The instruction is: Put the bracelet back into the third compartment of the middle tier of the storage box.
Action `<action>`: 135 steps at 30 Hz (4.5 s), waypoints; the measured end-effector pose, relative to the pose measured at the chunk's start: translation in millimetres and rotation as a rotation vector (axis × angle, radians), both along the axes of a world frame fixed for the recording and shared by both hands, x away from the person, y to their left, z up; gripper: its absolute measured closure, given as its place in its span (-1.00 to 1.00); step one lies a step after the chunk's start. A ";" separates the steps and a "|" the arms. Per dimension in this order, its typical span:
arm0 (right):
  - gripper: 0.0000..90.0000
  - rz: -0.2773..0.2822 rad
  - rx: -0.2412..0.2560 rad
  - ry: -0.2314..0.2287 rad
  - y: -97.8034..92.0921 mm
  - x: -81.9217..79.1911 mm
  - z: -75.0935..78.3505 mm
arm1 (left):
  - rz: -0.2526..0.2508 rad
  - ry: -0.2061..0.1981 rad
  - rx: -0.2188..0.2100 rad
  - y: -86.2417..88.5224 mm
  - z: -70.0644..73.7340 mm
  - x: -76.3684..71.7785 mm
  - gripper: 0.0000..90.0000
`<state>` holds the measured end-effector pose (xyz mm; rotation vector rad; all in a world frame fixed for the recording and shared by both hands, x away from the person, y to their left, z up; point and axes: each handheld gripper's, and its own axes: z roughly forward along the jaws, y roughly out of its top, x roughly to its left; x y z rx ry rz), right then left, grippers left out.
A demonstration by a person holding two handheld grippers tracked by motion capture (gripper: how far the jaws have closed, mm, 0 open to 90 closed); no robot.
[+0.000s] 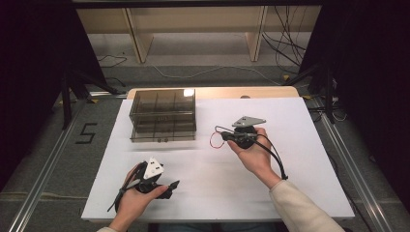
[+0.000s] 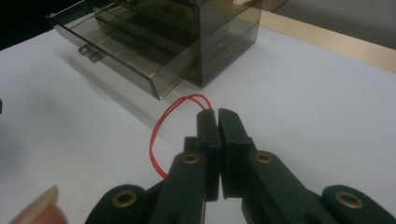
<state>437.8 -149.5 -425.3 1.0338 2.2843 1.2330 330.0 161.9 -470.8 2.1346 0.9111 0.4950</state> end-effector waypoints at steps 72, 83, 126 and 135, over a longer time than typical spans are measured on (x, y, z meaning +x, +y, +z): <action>0.97 0.038 0.008 -0.008 69.4 36.6 5.6 | -0.010 0.004 -0.010 -1.5 -0.1 0.1 -0.59; 0.97 0.043 0.011 -0.016 77.0 40.9 8.9 | -0.011 0.004 -0.011 -1.7 0.0 0.0 -0.59; 0.97 0.035 0.000 -0.031 96.4 54.7 1.2 | -0.014 0.002 -0.010 -1.7 0.3 -0.1 -0.59; 0.97 0.031 -0.001 -0.028 101.0 55.6 0.5 | -0.014 0.002 -0.010 -1.6 0.3 -0.1 -0.59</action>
